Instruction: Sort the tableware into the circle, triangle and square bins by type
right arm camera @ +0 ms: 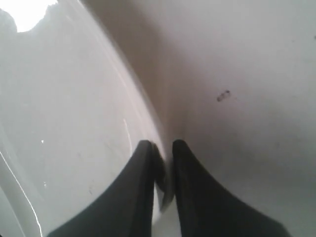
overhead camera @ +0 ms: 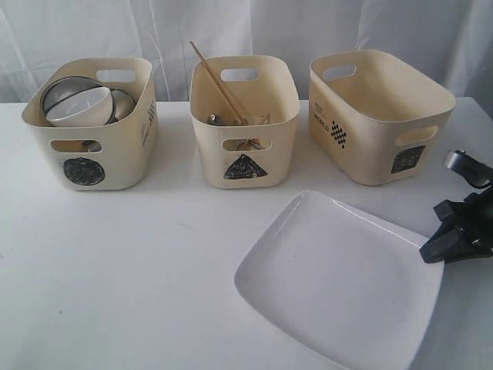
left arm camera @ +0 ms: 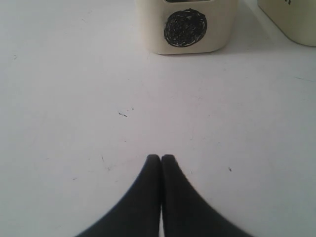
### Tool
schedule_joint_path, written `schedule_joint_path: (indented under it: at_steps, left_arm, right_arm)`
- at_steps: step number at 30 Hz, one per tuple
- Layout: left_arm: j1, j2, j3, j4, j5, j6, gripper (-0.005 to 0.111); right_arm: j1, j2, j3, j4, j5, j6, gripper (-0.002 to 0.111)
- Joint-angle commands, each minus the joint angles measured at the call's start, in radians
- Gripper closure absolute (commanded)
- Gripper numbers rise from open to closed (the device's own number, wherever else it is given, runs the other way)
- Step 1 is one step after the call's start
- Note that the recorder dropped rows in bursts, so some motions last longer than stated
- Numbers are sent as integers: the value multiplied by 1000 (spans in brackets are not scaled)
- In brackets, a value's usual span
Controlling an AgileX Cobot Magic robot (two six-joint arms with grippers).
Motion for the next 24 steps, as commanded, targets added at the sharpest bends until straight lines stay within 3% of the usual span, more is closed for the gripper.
schedule_joint_path:
  at_steps: [1, 6, 11, 13, 17, 24]
  left_arm:
    - [-6, -4, 3, -11, 0, -2, 107]
    - [-6, -4, 3, -11, 0, -2, 107]
    - [-6, -4, 3, -11, 0, -2, 107]
    - [-6, -4, 3, -11, 0, -2, 107]
    - [-6, -4, 3, -11, 0, -2, 107]
    - [-6, -4, 3, -11, 0, -2, 107]
  right_arm:
    - [2, 29, 6, -18, 9, -25, 94]
    - [2, 74, 6, -16, 9, -26, 77]
    - [2, 124, 6, -17, 0, -26, 75]
    - [2, 136, 6, -19, 2, -26, 81]
    - [2, 146, 9, -19, 26, -28, 108]
    - [2, 143, 17, 99, 77, -67, 108]
